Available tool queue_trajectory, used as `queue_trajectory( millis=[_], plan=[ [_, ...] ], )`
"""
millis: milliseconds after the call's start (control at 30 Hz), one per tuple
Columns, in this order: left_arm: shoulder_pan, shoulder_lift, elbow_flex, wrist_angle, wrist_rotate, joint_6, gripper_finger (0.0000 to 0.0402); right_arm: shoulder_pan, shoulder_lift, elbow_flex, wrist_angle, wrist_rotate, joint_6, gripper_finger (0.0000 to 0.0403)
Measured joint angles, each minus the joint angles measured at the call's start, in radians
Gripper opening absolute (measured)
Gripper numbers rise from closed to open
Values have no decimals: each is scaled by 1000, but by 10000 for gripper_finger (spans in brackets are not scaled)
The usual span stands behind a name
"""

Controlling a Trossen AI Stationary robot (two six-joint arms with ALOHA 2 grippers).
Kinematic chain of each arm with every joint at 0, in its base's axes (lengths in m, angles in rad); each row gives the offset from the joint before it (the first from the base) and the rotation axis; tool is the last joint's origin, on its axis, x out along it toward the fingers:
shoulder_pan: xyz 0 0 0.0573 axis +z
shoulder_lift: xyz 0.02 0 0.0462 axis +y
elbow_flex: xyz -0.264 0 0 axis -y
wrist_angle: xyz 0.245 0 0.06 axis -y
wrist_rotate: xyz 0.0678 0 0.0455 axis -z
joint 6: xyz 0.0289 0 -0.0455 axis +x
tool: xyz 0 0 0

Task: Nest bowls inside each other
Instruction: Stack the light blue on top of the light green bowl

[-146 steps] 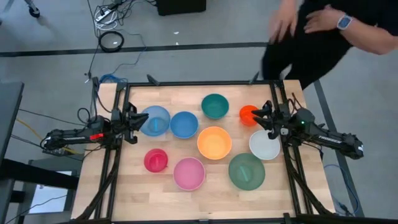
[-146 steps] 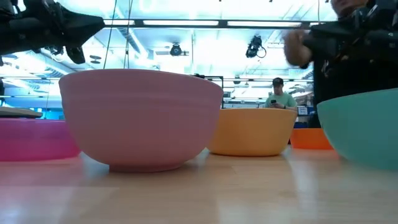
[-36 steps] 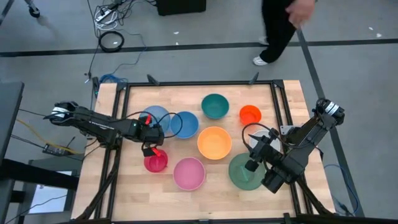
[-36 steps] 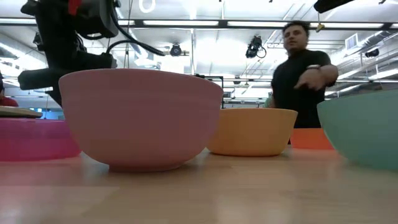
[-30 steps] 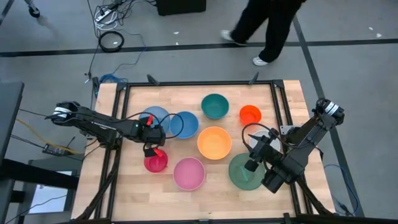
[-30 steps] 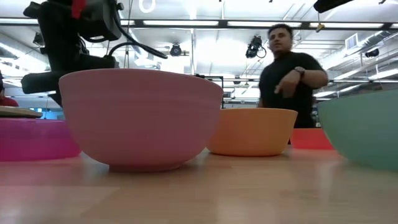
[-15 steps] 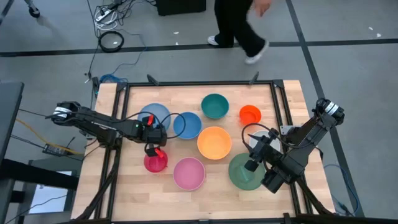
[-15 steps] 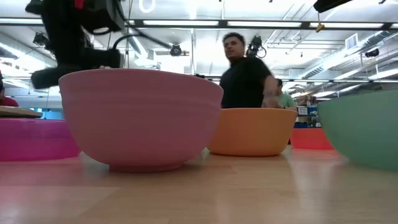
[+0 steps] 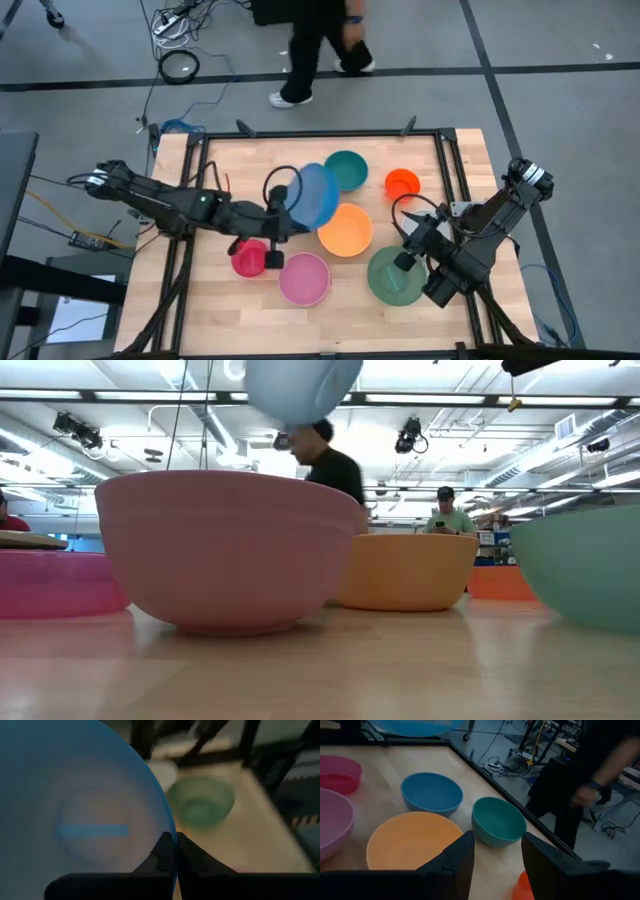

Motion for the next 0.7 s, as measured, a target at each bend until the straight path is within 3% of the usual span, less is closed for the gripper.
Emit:
queue_trajectory(
  millis=[133, 333, 700],
  plan=[
    [-16, 83, 46, 60, 46, 7, 7, 0, -21, 0, 0, 46, 18, 135],
    [-17, 301, 111, 151, 180, -2, 7, 14, -81, 0, 0, 123, -10, 114],
    [-10, 698, 493, 106, 331, 37, 8, 125, -202, 0, 33, 282, -66, 107]
  ],
)
